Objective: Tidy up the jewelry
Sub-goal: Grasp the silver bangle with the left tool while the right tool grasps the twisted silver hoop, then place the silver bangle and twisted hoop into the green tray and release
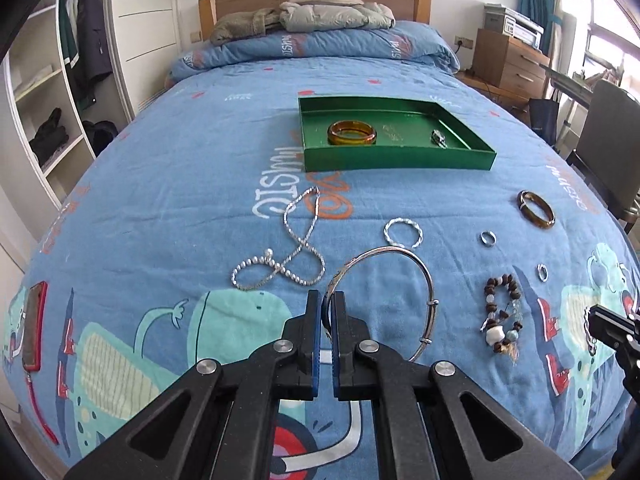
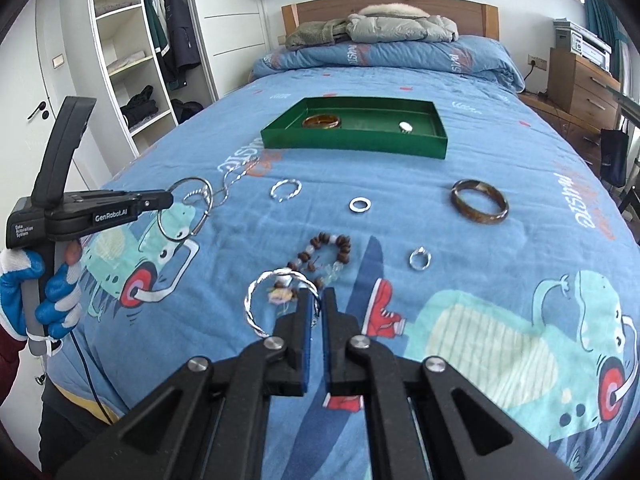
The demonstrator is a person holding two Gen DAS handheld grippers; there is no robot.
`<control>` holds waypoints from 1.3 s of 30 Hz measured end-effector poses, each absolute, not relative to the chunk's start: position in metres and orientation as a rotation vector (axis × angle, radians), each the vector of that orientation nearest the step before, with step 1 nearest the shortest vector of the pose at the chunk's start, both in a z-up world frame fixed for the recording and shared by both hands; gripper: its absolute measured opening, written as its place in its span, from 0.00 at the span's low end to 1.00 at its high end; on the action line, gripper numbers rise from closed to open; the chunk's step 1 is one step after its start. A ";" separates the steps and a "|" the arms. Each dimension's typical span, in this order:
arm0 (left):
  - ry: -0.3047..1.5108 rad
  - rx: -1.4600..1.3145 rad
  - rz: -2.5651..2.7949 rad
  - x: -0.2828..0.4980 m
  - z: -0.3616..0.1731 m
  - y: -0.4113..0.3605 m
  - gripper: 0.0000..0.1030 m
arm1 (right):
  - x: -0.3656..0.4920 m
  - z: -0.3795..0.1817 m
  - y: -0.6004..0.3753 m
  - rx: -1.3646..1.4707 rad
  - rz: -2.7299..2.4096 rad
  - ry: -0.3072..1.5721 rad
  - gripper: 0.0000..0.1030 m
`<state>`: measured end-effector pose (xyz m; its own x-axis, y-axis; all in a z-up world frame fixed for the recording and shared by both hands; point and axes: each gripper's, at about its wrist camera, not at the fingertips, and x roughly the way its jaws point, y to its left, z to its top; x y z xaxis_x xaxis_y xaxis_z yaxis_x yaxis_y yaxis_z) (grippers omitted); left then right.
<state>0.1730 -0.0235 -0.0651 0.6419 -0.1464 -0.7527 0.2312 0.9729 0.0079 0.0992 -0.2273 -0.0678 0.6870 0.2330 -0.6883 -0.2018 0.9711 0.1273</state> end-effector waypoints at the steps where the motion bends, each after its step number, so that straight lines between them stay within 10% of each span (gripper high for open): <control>1: 0.840 0.106 -0.220 0.181 -0.060 -0.026 0.04 | 0.106 -0.063 -0.230 0.042 0.237 0.764 0.04; 14: 0.799 0.083 -0.247 0.338 -0.027 -0.091 0.04 | 0.283 -0.021 -0.273 0.064 0.140 0.651 0.04; 33: 0.929 0.245 -0.255 0.463 -0.122 -0.196 0.04 | 0.489 -0.119 -0.302 -0.009 0.050 0.908 0.04; 39: 0.926 0.211 -0.291 0.455 -0.111 -0.192 0.09 | 0.483 -0.109 -0.309 0.034 0.048 0.893 0.20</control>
<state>0.4550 -0.1925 -0.1114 0.5660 -0.1560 -0.8095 0.3356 0.9405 0.0535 0.4830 -0.3088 -0.1089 0.6258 0.0564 -0.7780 -0.0277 0.9984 0.0501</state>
